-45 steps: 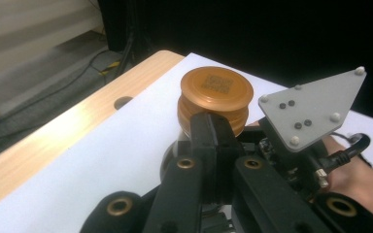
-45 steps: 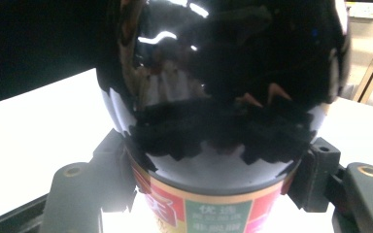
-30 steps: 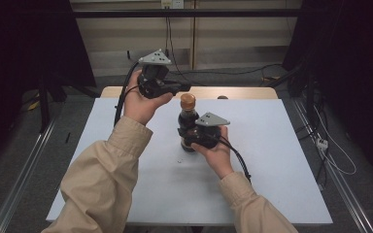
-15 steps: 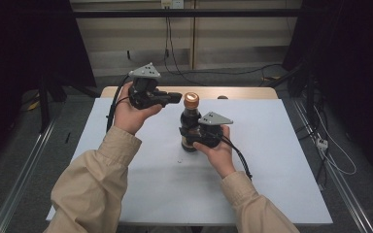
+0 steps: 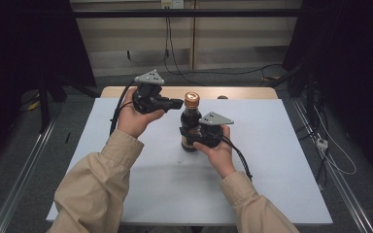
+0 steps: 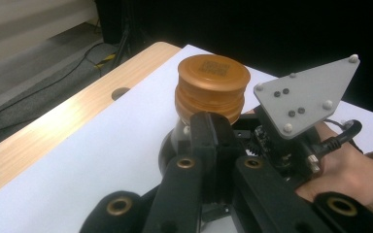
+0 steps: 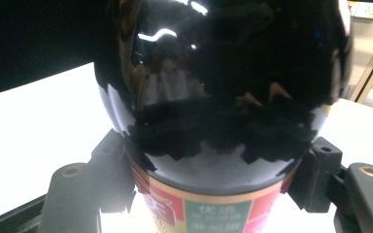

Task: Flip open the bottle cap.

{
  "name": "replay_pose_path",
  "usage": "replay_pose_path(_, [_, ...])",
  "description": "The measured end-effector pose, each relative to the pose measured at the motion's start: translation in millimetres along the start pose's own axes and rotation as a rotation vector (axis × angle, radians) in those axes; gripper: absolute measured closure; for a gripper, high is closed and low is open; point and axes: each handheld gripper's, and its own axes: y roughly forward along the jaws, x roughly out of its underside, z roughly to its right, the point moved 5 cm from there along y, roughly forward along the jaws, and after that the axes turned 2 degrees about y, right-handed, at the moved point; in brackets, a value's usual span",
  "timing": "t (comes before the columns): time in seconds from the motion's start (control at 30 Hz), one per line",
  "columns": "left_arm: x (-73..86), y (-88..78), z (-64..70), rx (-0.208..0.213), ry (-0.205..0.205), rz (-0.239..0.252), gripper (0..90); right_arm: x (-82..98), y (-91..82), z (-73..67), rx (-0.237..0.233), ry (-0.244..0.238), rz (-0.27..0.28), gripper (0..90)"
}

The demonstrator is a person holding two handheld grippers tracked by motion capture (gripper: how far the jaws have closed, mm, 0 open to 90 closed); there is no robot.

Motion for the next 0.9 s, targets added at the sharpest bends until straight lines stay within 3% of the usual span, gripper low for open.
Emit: replay_pose_path(0.9, [-4.2,5.3,0.3,-0.012,-0.021,0.017,90.0,0.9,-0.3,0.4,0.001,0.009,0.006,31.1])
